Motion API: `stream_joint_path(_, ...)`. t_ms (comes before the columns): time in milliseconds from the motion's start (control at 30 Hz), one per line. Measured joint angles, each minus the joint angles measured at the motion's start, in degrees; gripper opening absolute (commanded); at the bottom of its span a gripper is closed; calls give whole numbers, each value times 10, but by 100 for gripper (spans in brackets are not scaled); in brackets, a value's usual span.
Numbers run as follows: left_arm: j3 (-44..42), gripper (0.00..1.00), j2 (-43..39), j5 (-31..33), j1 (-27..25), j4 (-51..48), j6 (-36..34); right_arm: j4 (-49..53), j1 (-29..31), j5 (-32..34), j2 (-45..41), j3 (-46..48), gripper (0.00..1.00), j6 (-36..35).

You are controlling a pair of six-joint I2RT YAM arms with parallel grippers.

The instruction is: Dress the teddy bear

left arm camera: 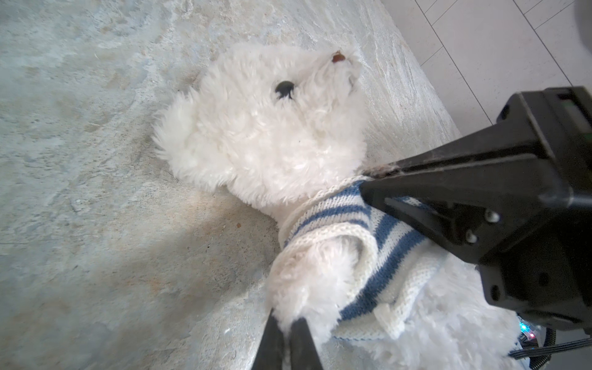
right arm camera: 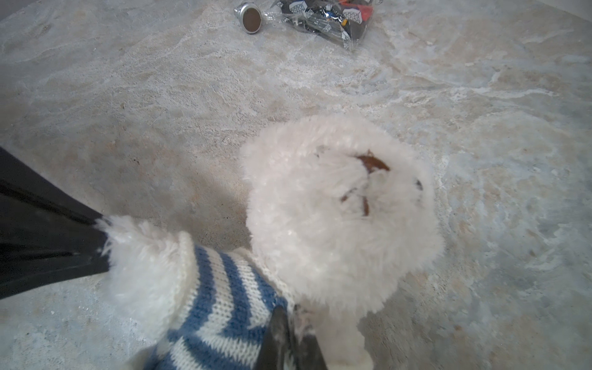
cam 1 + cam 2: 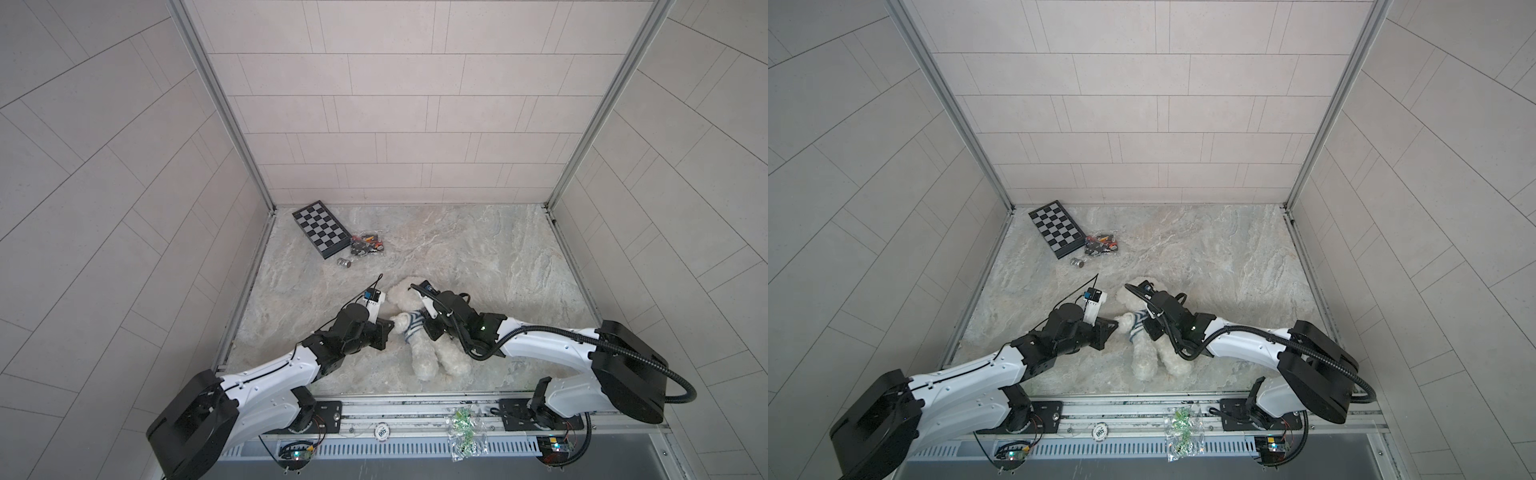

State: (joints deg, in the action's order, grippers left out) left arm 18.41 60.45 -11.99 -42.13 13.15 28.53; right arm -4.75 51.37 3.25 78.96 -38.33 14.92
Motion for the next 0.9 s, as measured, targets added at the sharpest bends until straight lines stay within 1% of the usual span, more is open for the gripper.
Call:
stream_joint_path(33, 4, 1, 0, 2, 0, -2, 0, 5, 1, 1, -5, 0, 23, 1)
stream_joint_path(100, 14, 7, 2, 8, 1, -11, -2, 17, 4, 5, -20, 0, 29, 0)
stream_joint_path(167, 28, 18, 9, 15, 2, -24, -8, 26, 9, 9, -36, 0, 31, -3)
stream_joint_path(233, 41, 27, 12, 21, 3, -37, -13, 31, 15, 9, -48, 0, 31, -5)
stream_joint_path(367, 55, 38, -11, 35, 3, -63, -14, 52, 22, 9, -71, 0, 32, -5)
stream_joint_path(533, 63, 45, -84, 55, 2, -116, -14, 66, 24, 13, -103, 1, 31, -6)
stream_joint_path(633, 83, 46, -100, 66, -15, -143, -14, 63, 24, 18, -119, 13, 30, -7)
stream_joint_path(767, 126, 46, -81, 73, -68, -162, -13, 63, 24, 24, -130, 37, 28, -7)
stream_joint_path(900, 146, 44, -33, 60, -96, -141, -2, 63, 24, 30, -143, 68, 27, 2)
